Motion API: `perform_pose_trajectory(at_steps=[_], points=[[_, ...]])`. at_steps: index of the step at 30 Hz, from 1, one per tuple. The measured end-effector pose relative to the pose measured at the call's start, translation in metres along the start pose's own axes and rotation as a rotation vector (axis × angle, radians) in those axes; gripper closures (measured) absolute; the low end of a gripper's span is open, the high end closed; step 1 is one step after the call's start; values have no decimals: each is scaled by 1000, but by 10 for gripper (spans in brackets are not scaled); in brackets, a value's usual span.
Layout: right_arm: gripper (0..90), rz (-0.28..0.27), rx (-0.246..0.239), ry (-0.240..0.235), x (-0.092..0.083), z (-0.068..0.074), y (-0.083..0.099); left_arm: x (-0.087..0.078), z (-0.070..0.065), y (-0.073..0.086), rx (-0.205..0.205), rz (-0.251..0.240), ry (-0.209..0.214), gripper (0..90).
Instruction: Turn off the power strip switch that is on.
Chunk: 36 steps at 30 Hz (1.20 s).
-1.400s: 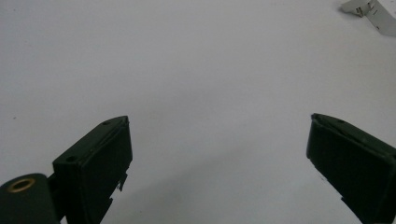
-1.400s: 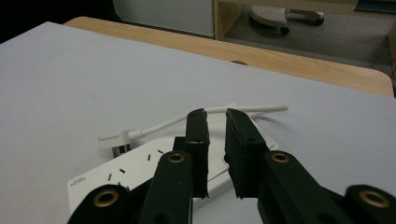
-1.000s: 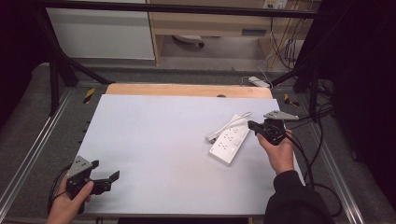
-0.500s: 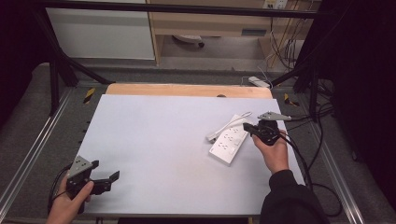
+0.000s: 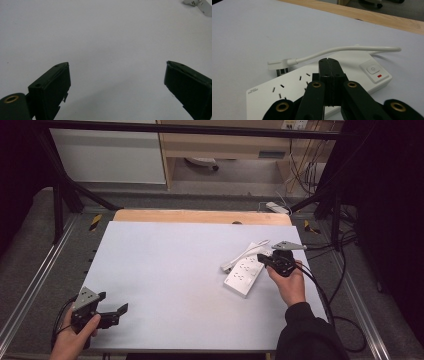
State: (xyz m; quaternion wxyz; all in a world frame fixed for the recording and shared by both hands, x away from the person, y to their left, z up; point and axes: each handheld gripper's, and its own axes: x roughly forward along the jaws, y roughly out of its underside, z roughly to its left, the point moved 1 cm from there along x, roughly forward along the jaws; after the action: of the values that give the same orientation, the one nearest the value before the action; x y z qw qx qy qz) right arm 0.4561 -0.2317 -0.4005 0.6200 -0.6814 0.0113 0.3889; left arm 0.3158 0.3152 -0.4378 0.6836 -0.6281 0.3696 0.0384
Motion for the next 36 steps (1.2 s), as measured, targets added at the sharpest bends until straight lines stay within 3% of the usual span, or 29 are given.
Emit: perform_pose_trajectory(at_steps=[28,36], points=[[900,61,9,-19,11,4,25,1,0,1,5,15,-4,69],[900,62,4,-30,11,7,29,3,1,3,3,51,-5,70]])
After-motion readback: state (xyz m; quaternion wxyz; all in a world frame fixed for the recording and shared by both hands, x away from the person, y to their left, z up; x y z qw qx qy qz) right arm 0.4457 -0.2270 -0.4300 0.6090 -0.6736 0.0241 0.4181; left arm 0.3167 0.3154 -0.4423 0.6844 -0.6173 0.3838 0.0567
